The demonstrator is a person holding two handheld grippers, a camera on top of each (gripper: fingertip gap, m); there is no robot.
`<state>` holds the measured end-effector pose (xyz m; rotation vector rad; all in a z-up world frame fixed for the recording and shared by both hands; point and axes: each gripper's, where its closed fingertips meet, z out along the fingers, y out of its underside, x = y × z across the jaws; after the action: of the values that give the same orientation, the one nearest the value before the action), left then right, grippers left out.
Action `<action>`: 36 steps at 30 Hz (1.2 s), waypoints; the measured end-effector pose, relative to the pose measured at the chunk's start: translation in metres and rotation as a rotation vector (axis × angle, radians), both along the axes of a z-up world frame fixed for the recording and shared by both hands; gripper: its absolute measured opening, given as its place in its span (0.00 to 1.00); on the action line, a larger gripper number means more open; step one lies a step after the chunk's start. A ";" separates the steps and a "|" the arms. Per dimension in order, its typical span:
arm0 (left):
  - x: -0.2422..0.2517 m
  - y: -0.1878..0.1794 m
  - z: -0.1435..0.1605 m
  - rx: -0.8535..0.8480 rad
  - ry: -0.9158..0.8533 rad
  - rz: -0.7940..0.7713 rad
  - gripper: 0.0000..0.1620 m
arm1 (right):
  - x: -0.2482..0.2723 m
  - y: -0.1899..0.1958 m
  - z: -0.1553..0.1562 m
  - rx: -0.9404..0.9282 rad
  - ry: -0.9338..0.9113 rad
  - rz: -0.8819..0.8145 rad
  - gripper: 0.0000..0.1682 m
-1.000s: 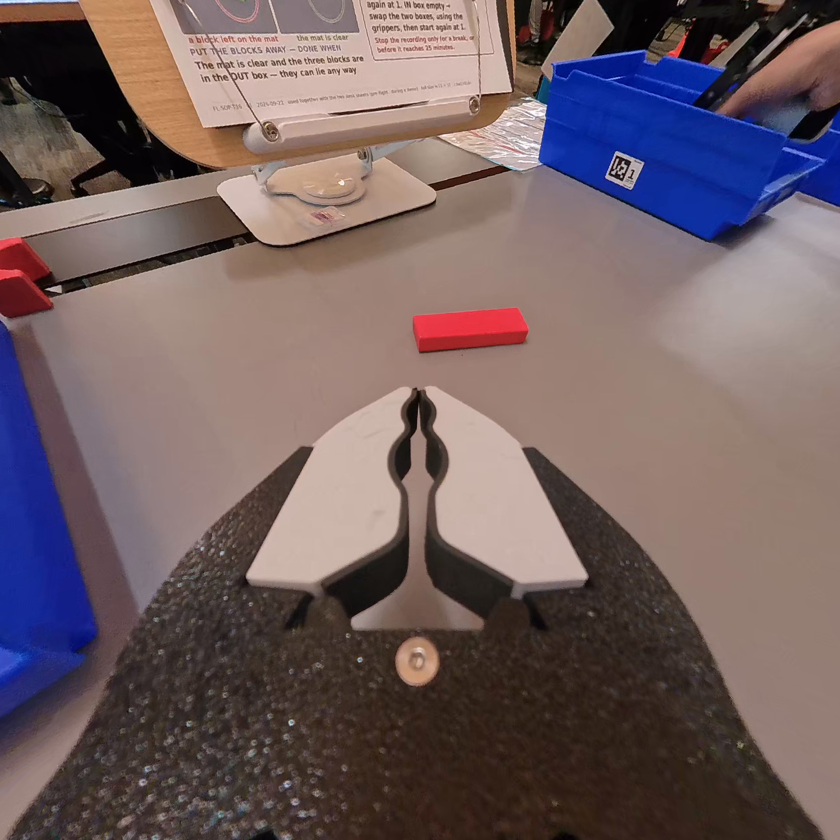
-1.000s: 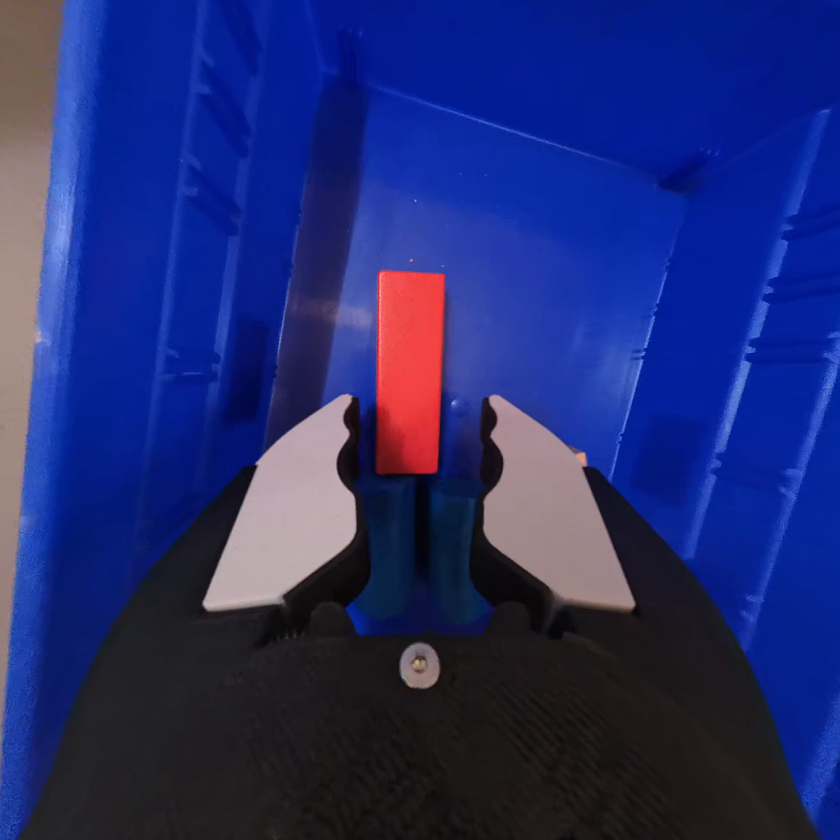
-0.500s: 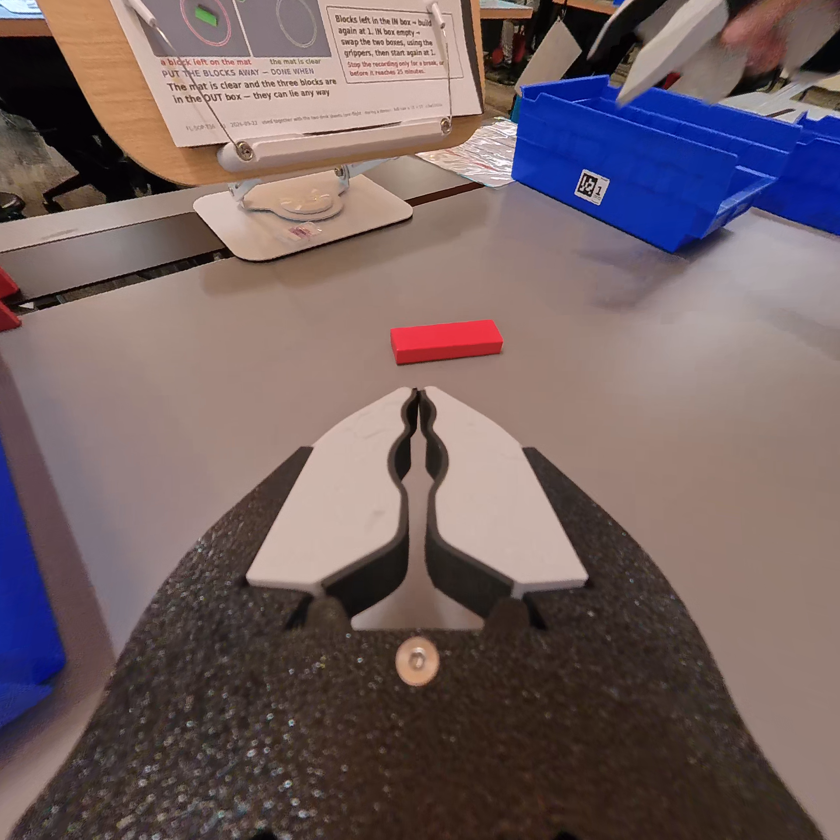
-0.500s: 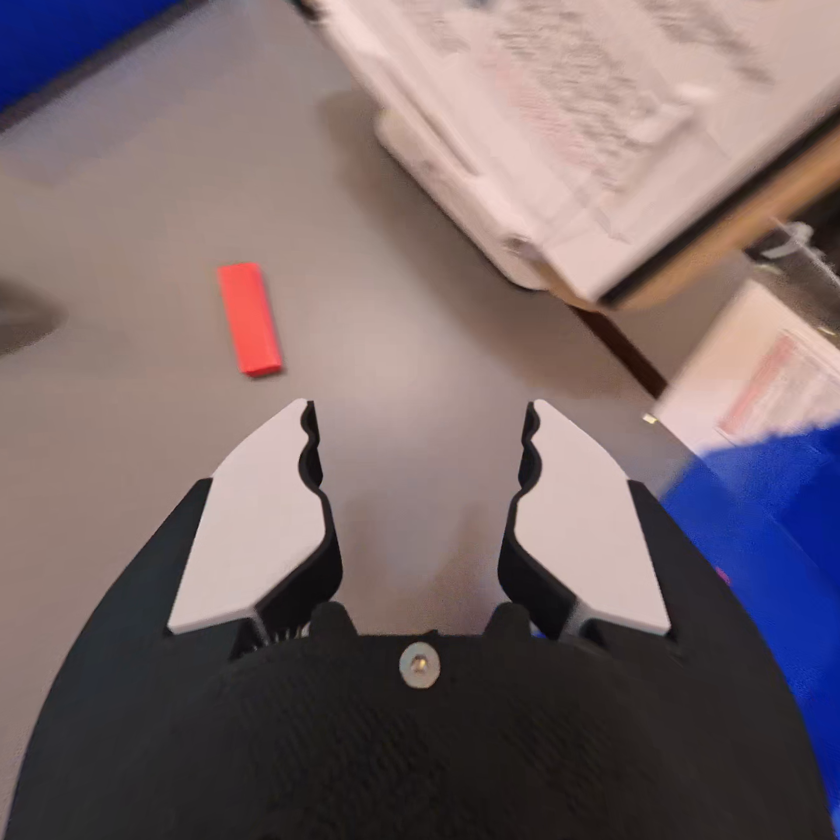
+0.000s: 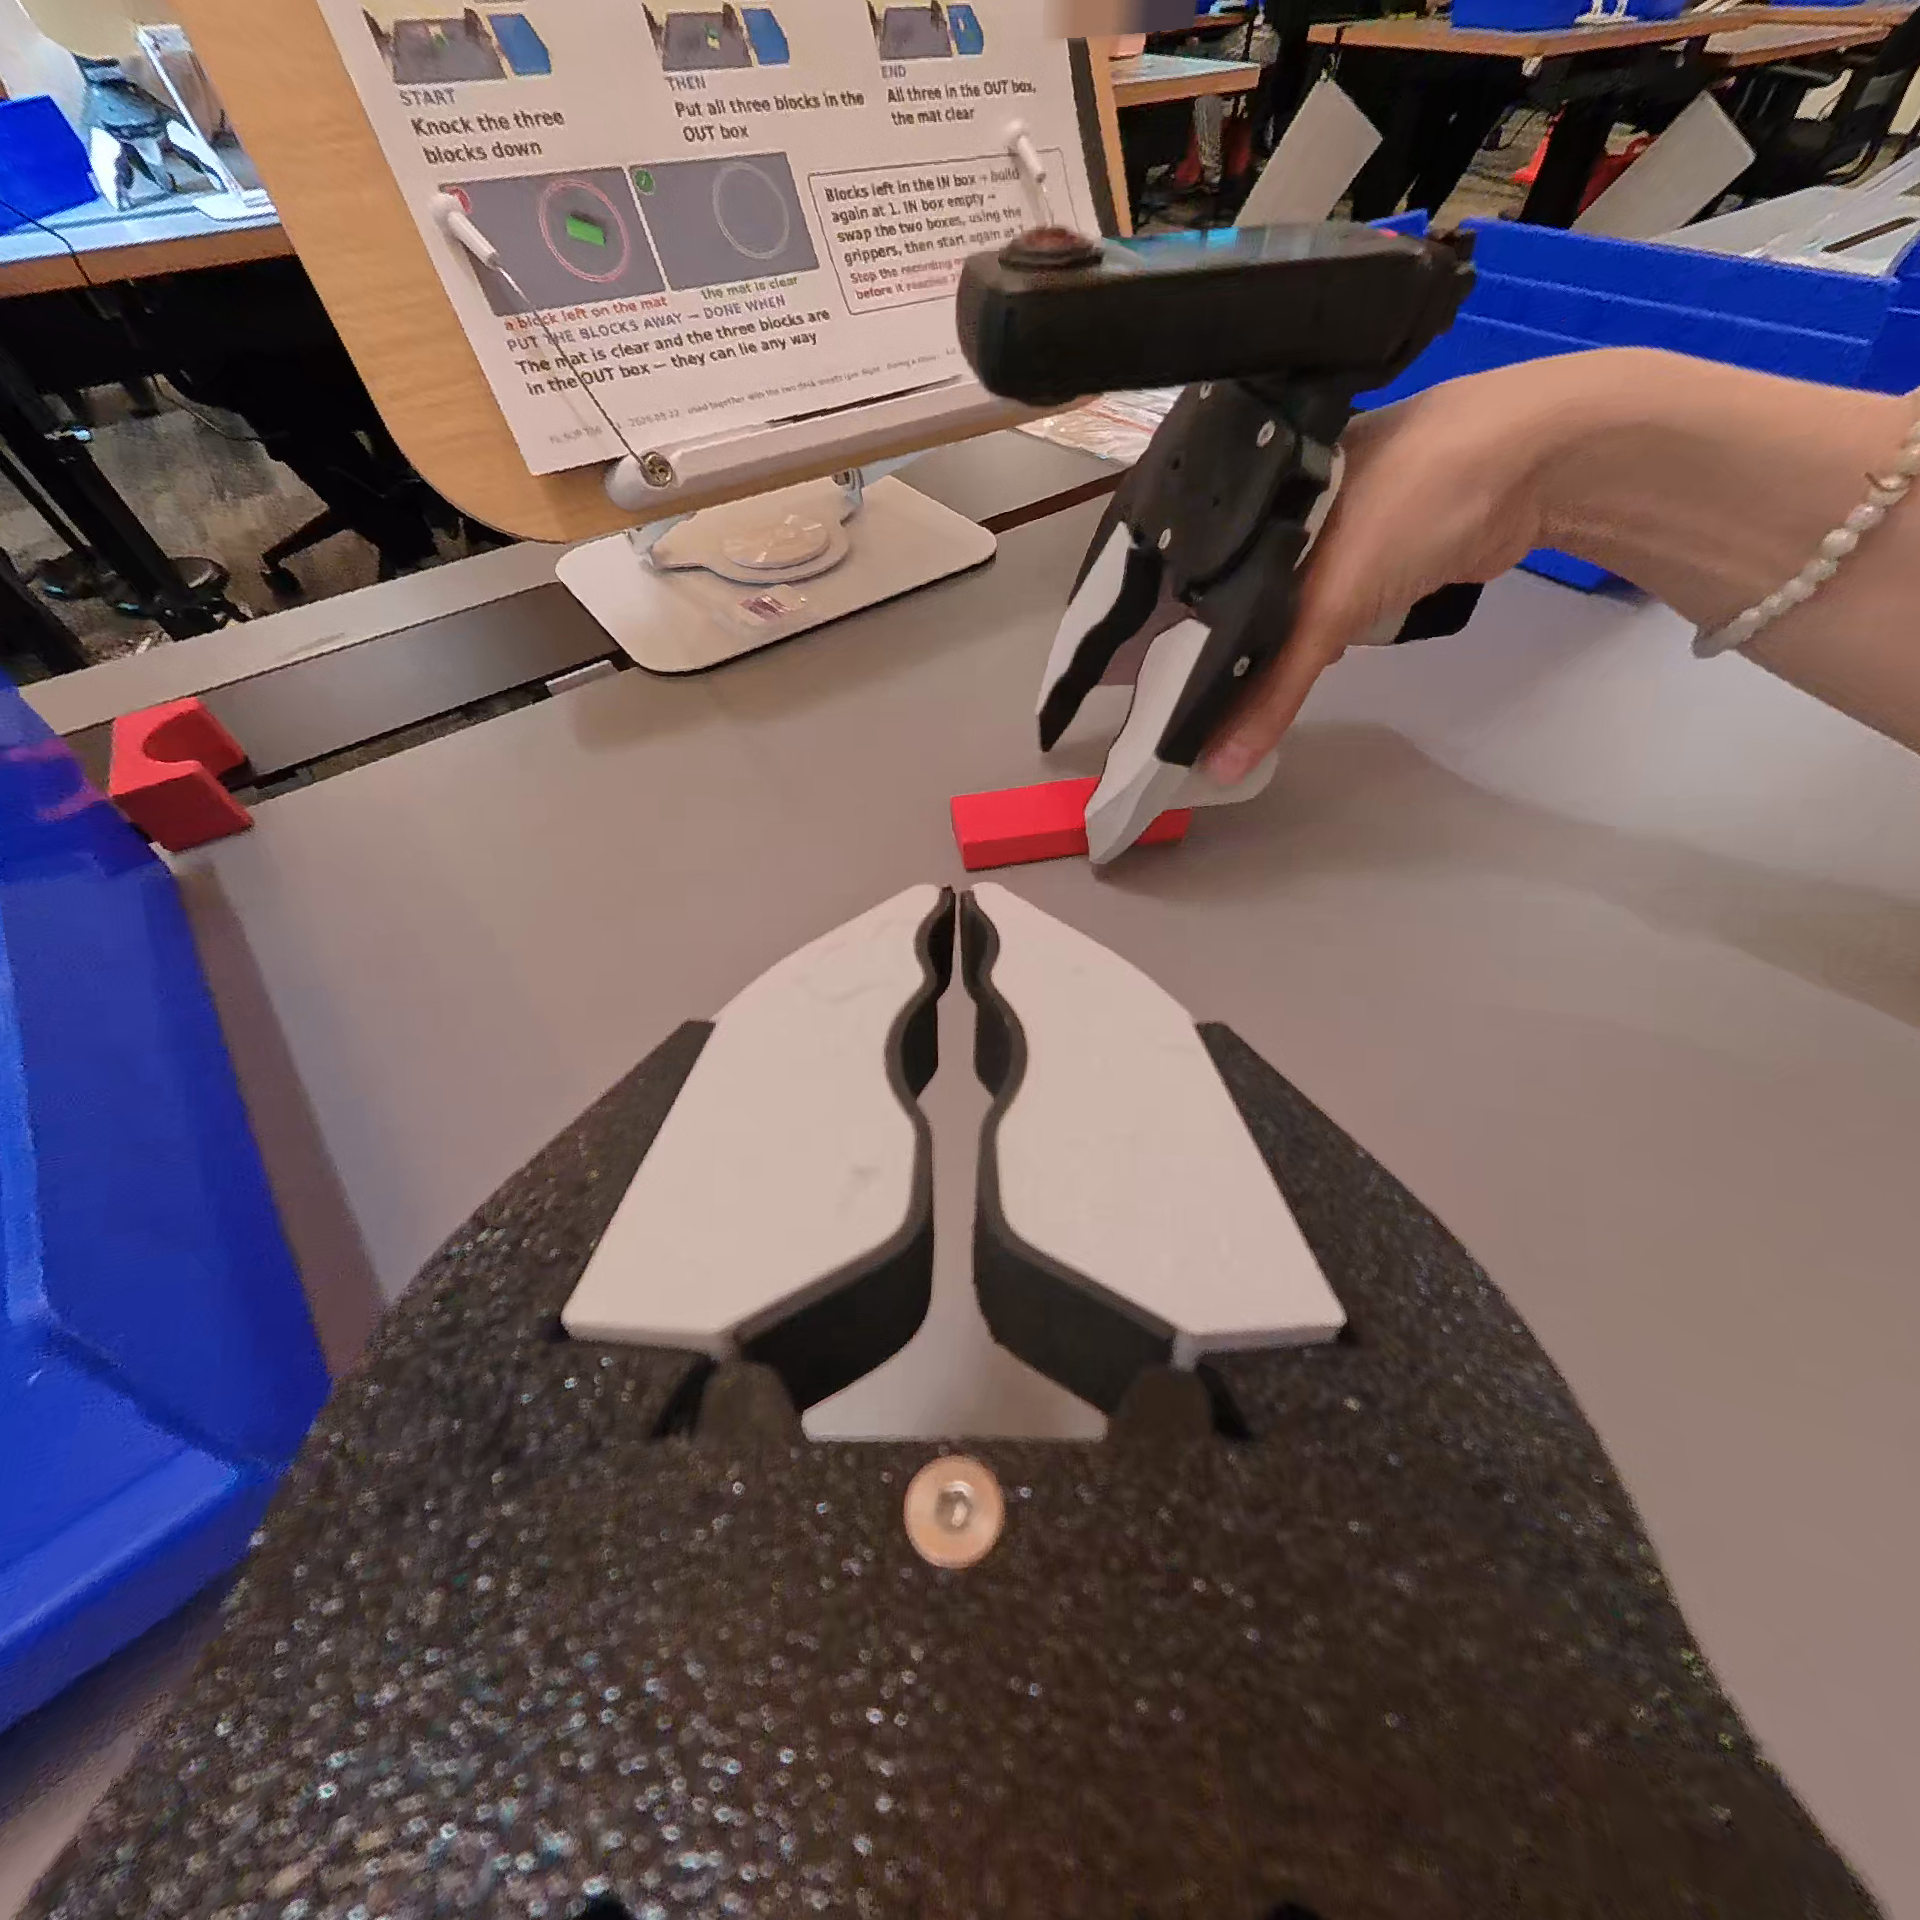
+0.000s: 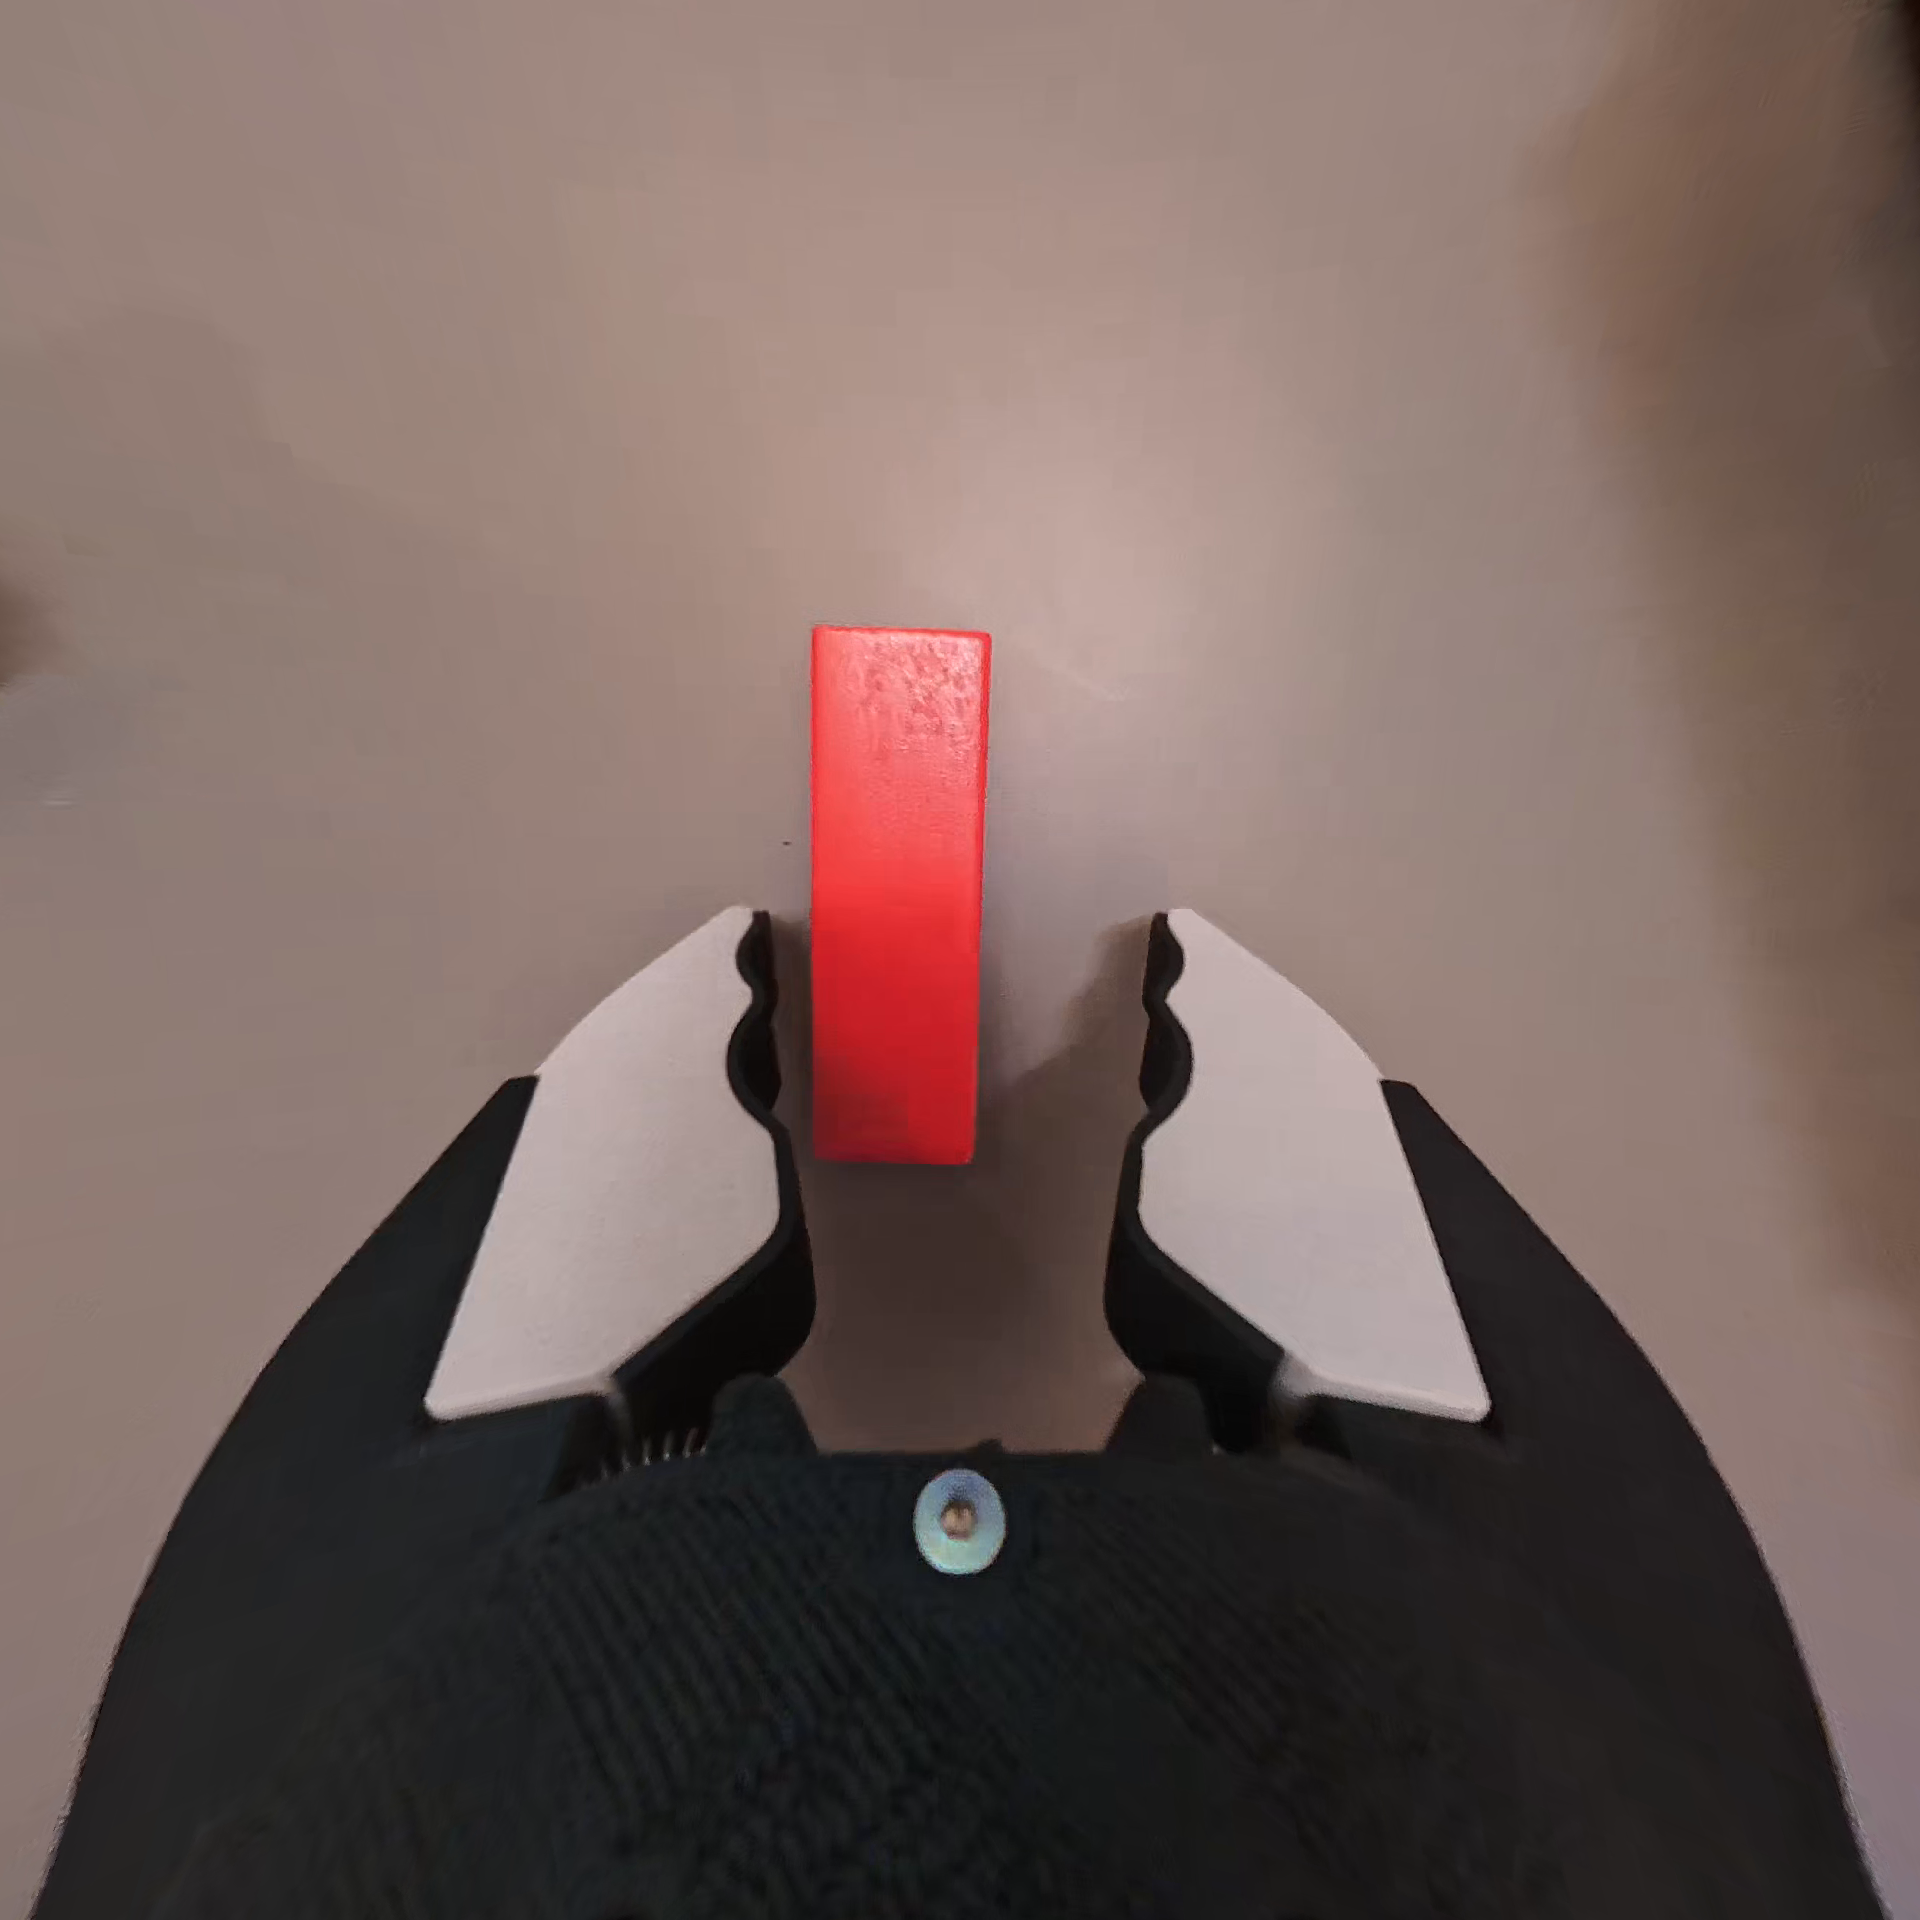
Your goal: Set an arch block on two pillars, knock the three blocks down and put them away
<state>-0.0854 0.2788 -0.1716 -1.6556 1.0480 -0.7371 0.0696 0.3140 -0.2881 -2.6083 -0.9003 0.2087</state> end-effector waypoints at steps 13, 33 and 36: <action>0.005 -0.002 -0.007 -0.010 0.009 -0.019 0.00 | 0.018 -0.010 0.018 0.006 0.031 -0.008 0.19; 0.014 -0.004 -0.012 0.002 0.038 -0.016 0.00 | 0.424 -0.079 0.069 0.029 -0.180 -0.853 0.19; 0.014 -0.003 -0.014 0.005 0.048 -0.009 0.00 | 0.433 -0.077 0.050 0.010 -0.158 -0.872 0.19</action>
<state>-0.0709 0.2758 -0.1856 -1.6731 1.0906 -0.7027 0.5023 0.2372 -0.2376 -2.7593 0.2475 -0.2377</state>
